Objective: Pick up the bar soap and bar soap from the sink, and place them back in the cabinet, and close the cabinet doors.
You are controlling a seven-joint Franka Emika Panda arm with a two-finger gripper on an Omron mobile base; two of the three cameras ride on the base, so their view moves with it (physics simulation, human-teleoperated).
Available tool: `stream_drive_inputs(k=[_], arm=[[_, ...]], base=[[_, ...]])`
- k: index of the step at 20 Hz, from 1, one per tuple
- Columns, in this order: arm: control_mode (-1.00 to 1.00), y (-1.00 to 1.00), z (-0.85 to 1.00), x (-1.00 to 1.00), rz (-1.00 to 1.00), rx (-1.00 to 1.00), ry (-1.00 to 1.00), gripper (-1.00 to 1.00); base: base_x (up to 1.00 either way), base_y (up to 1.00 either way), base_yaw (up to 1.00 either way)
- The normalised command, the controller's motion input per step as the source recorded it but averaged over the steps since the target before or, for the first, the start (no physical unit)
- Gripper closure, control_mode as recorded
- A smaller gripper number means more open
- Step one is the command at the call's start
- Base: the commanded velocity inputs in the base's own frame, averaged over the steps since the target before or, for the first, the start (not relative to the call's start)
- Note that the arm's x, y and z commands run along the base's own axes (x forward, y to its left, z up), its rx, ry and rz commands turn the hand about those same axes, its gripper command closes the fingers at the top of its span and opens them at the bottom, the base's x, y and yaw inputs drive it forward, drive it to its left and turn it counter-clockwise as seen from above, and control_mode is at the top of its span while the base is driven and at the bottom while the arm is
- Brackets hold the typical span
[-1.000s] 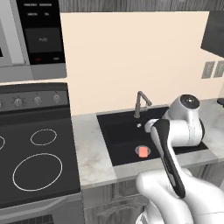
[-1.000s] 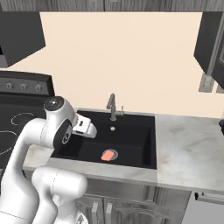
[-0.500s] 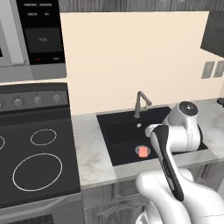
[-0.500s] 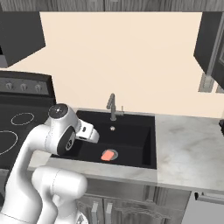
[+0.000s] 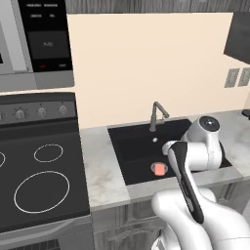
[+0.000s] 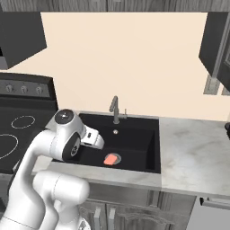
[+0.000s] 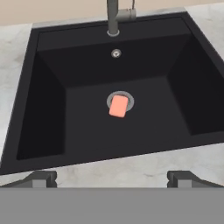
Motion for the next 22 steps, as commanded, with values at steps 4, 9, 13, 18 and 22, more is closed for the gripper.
stream_drive_inputs(k=[4,9,13,18,22], arm=[[-1.0,0.0,-0.23,0.16,0.0,0.0,0.0,-1.0],[-1.0,0.0,-0.17,0.18,0.0,0.0,0.0,-1.0],[-1.0,0.0,-0.16,0.23,0.0,0.0,0.0,-1.0],[-1.0,0.0,-0.17,0.21,0.0,0.0,0.0,-1.0],[-1.0,0.0,-0.21,0.22,0.0,0.0,0.0,-1.0]], base=[[0.0,0.0,0.0],[0.0,0.0,0.0],[0.0,0.0,0.0],[0.0,0.0,0.0],[0.0,0.0,0.0]])
